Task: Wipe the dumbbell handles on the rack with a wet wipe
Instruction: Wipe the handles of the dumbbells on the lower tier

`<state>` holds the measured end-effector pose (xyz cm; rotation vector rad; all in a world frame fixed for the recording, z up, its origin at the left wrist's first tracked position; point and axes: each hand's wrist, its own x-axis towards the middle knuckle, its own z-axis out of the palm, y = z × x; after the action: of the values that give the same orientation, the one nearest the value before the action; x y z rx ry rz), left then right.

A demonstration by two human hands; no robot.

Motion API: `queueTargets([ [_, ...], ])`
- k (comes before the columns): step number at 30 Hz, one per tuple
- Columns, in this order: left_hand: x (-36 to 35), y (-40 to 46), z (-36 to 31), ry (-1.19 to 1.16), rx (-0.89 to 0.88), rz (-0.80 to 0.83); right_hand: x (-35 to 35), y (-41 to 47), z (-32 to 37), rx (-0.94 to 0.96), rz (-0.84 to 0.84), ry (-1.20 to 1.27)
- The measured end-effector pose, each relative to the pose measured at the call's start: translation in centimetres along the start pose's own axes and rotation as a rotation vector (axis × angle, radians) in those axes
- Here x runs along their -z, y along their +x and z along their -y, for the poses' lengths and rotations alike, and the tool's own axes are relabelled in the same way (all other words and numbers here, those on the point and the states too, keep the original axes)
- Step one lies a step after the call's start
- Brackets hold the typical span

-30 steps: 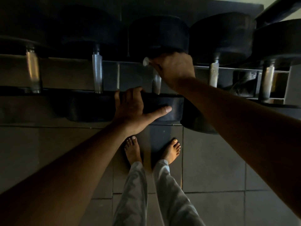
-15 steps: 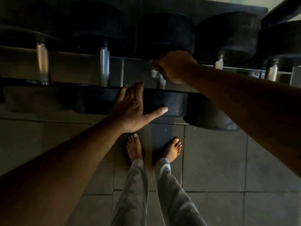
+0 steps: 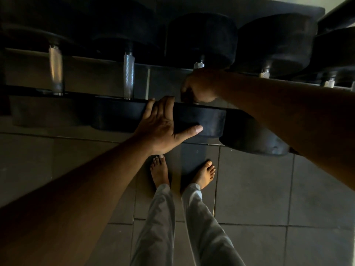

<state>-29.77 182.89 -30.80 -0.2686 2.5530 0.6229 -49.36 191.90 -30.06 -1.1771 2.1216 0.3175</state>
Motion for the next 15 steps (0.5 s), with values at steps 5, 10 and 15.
queueTargets([
  [5, 0.0, 0.0, 0.0, -0.012, -0.004, -0.017, 0.7, -0.3, -0.2, 0.004, 0.079, 0.157],
  [10, 0.4, -0.2, -0.2, -0.062, 0.004, -0.044, 1.2, -2.9, -2.2, -0.006, 0.052, 0.388],
  [15, 1.8, -0.6, -1.1, -0.146, 0.082, -0.031, -0.6, -6.2, -4.6, -0.211, -0.102, 0.936],
])
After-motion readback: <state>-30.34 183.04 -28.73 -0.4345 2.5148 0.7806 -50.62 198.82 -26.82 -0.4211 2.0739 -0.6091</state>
